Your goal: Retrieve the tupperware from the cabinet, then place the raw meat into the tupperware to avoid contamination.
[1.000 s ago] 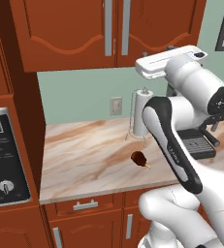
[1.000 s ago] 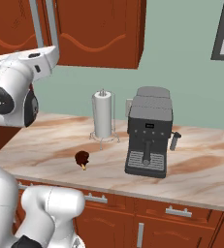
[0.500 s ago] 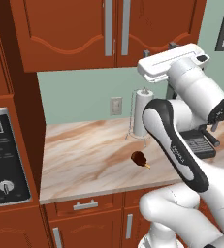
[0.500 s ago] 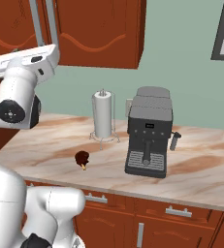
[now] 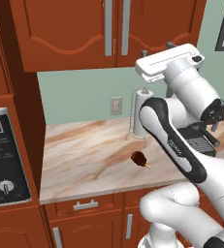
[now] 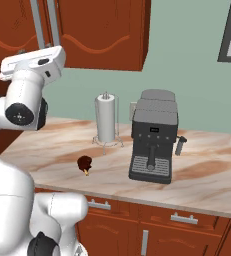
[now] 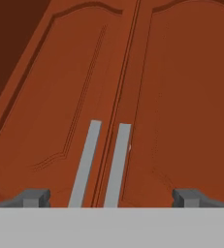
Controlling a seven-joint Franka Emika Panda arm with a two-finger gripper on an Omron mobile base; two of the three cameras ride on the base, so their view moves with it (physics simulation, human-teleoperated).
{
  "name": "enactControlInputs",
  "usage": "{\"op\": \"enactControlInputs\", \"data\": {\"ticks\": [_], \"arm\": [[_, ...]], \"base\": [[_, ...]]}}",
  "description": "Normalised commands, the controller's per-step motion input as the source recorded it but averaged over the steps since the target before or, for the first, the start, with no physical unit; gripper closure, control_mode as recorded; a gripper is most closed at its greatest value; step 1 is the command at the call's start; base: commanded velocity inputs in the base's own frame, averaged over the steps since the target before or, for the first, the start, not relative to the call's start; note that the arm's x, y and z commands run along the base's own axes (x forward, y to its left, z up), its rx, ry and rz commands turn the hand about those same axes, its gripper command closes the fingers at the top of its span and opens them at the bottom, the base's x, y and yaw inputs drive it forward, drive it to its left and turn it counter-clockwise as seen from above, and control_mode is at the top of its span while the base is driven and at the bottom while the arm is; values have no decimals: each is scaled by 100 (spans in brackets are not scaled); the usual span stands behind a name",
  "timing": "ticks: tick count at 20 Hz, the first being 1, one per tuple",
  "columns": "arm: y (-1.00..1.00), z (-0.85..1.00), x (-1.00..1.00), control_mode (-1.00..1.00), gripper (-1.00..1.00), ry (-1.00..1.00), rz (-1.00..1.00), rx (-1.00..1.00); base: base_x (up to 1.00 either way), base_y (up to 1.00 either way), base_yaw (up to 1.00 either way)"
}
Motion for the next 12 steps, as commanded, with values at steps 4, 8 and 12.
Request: {"op": "enactControlInputs", "data": {"ticks": [4,8,12], "arm": [[1,0,19,-100,-100,0,-3,0],[0,0,21,-100,-100,0,-3,0],[5,0,20,-100,-100,1,-2,0]], "base": [[0,0,0],[0,0,0],[0,0,0]]}}
